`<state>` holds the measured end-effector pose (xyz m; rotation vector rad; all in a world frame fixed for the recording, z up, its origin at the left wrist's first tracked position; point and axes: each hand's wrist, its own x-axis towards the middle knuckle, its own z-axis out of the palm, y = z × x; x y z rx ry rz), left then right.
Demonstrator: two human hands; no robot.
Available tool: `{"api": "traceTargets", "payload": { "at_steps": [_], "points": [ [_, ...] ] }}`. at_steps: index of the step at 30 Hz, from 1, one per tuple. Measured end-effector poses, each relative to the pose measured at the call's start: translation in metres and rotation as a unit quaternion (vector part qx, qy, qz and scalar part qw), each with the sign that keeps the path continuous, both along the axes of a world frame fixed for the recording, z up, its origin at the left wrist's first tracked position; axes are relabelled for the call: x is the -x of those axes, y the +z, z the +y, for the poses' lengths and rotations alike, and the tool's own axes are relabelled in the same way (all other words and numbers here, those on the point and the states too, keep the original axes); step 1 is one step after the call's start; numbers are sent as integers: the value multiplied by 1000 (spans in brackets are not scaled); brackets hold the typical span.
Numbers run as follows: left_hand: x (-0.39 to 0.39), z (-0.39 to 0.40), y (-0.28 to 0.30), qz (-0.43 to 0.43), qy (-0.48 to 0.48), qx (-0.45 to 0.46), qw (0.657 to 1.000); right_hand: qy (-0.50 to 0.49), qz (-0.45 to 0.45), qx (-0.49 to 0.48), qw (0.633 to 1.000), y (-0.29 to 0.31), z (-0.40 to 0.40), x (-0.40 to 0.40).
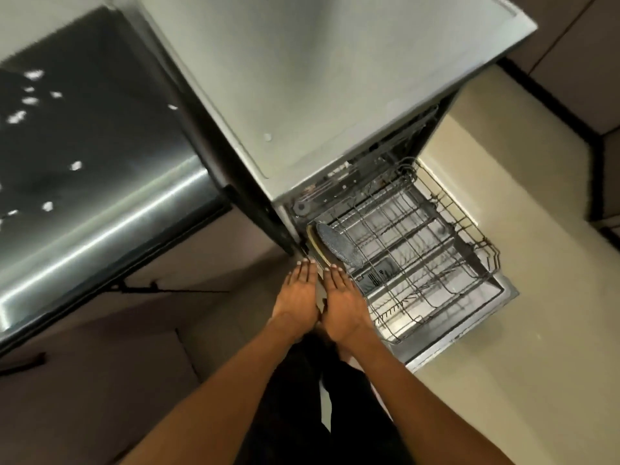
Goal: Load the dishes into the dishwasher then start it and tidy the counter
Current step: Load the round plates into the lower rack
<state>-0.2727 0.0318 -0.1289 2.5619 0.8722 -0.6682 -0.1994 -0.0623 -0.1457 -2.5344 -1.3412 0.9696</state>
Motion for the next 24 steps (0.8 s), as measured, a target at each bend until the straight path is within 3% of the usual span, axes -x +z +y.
{"api": "traceTargets", "payload": {
  "at_steps": [15, 24],
  "points": [
    [154, 30, 124, -127, 109, -128, 978, 159, -85, -168, 969, 133, 58, 119],
    [300, 60, 184, -187, 214, -202, 937, 282, -108, -261, 917, 195, 108, 242]
  ]
}}
